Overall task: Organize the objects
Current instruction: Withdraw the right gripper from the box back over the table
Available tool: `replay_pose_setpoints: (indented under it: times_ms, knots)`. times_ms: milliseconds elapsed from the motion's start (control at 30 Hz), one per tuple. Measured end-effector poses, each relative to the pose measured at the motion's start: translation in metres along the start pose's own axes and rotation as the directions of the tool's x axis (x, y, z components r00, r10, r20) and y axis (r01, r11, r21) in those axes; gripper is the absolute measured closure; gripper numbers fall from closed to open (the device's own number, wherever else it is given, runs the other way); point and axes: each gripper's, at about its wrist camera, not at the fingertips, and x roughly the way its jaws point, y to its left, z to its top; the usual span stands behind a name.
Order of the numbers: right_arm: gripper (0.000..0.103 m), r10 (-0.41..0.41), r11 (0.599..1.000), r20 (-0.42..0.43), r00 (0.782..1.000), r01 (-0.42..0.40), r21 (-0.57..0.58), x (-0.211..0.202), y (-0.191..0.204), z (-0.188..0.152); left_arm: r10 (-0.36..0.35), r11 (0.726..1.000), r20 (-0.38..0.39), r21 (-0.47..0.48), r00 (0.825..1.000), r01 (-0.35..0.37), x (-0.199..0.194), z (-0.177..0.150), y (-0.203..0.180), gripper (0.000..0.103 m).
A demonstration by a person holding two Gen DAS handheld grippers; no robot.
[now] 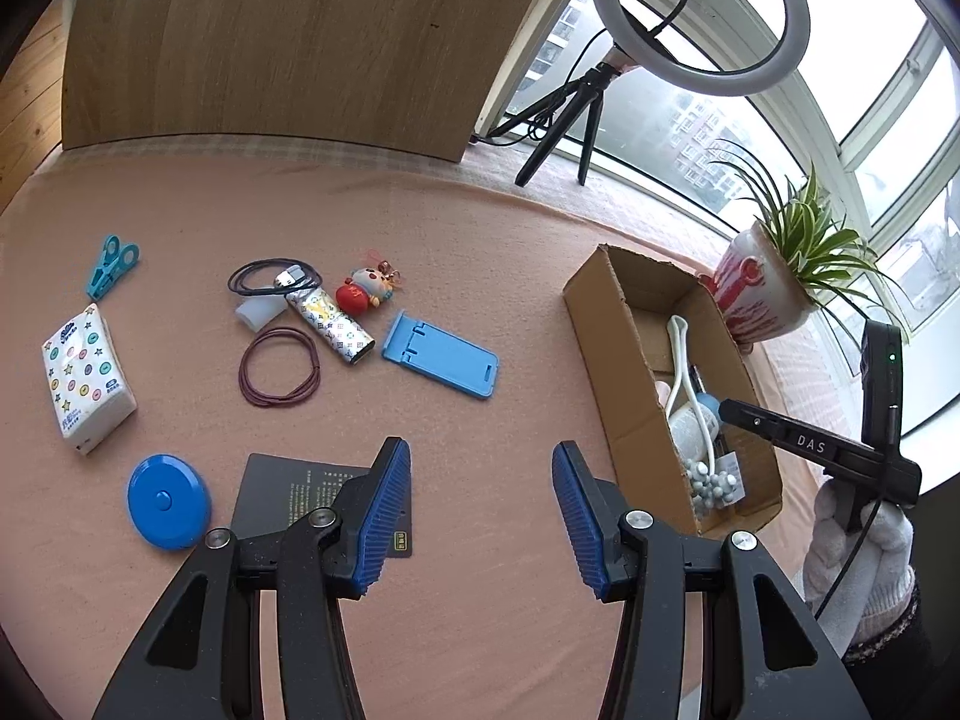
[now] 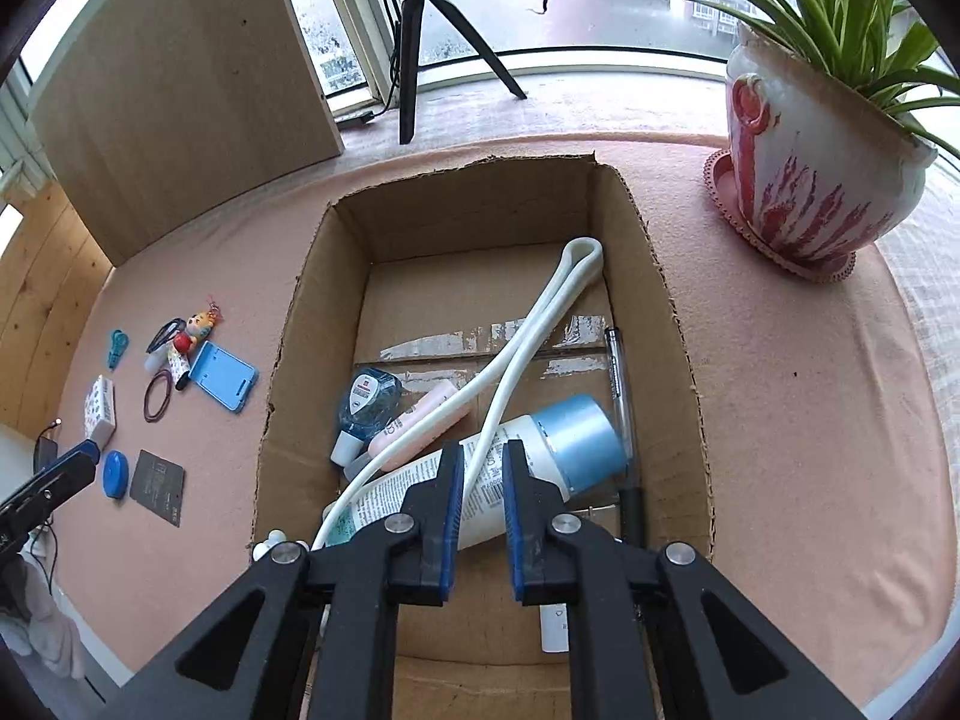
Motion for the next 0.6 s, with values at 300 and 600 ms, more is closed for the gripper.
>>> replay_pose_setpoints:
  times_ms: [300, 600]
  knots:
    - [0.074, 0.046, 0.999, 0.056, 0.997, -0.044, -0.030, -0.022, 0.037, -0.003, 0.058, 0.998, 0.011, -0.037, 0.998, -0.057, -0.027, -0.006, 0.041, 0.050]
    - [0.069, 0.127, 0.987, 0.037, 0.991, -0.122, -0.109, -0.022, 0.099, -0.010, 0.144, 0.987, 0.011, -0.075, 0.990, -0.143, -0.048, -0.013, 0.098, 0.050]
